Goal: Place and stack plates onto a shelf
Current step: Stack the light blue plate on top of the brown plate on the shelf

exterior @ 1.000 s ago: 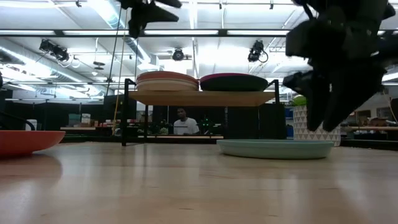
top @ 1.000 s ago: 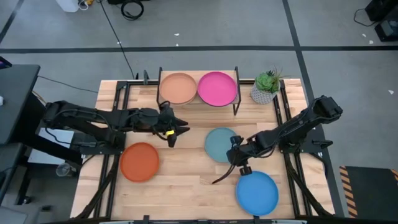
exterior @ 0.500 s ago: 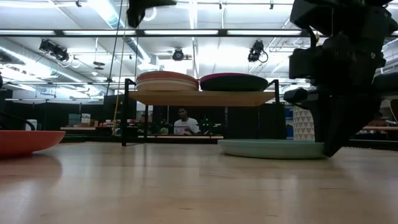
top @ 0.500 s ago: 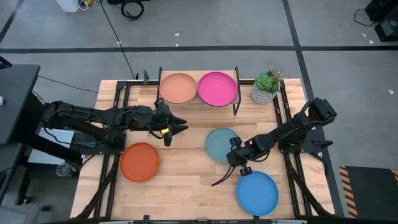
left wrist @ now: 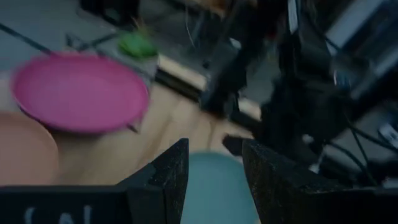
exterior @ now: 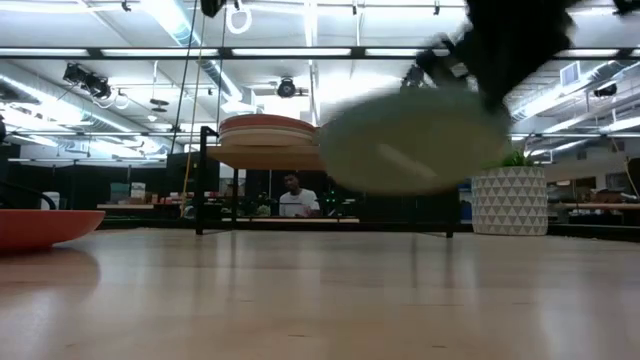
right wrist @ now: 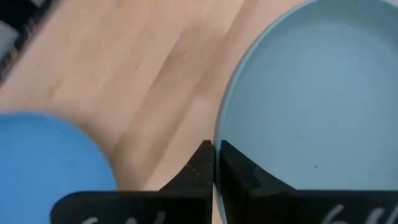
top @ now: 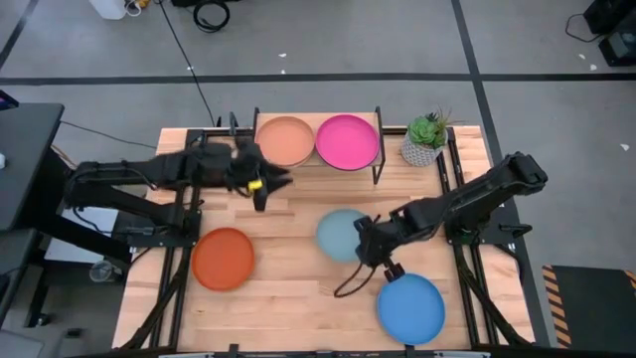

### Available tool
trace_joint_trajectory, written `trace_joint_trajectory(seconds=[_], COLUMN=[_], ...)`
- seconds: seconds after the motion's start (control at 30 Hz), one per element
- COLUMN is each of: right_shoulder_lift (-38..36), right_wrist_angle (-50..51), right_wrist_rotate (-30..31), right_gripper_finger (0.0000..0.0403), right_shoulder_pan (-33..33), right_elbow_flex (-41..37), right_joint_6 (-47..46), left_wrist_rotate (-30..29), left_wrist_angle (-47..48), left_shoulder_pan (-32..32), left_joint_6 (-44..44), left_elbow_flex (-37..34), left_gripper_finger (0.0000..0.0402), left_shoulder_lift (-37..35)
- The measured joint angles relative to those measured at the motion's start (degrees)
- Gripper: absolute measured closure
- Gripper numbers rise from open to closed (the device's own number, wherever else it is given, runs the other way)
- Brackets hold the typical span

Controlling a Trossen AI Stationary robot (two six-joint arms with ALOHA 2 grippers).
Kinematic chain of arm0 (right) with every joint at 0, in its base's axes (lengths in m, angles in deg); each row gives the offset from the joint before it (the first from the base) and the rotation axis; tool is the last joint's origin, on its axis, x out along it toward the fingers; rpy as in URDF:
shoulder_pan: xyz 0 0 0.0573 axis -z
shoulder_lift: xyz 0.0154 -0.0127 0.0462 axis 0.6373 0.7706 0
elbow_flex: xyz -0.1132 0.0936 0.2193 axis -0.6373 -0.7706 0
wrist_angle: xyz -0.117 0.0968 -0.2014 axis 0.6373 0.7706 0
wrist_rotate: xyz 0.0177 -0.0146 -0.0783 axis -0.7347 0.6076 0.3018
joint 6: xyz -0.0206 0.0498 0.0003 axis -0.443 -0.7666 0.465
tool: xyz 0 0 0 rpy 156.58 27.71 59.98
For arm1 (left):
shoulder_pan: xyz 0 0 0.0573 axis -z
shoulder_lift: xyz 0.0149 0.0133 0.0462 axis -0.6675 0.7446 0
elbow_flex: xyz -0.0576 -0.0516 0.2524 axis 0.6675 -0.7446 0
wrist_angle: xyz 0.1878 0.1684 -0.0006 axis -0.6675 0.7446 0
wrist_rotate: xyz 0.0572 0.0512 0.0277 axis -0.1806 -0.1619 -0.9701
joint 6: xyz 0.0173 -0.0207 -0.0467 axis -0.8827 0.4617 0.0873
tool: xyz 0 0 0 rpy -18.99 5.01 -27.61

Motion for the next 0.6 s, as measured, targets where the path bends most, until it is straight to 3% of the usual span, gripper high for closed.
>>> trace_joint_trajectory(seconds=[0.37, 0.6], right_shoulder_lift=[-1.0, -0.9], right_wrist_angle=[1.4, -5.0], right_wrist_rotate=[2.9, 5.5], right_gripper_finger=[0.0384, 0.0386], right_shoulder_pan=[5.5, 11.3], right_elbow_flex=[16.5, 20.1], right_joint_6=[14.1, 21.9], left_wrist_rotate=[0.0, 5.0], left_wrist_angle=[8.5, 9.9], left_shoulder_pan=[-9.4, -9.1], left_joint_6=[1.6, -2.8], left_elbow_flex=[16.6, 24.2], left_gripper_finger=[0.0245, 0.0246], left_shoulder_lift=[0.0, 0.0])
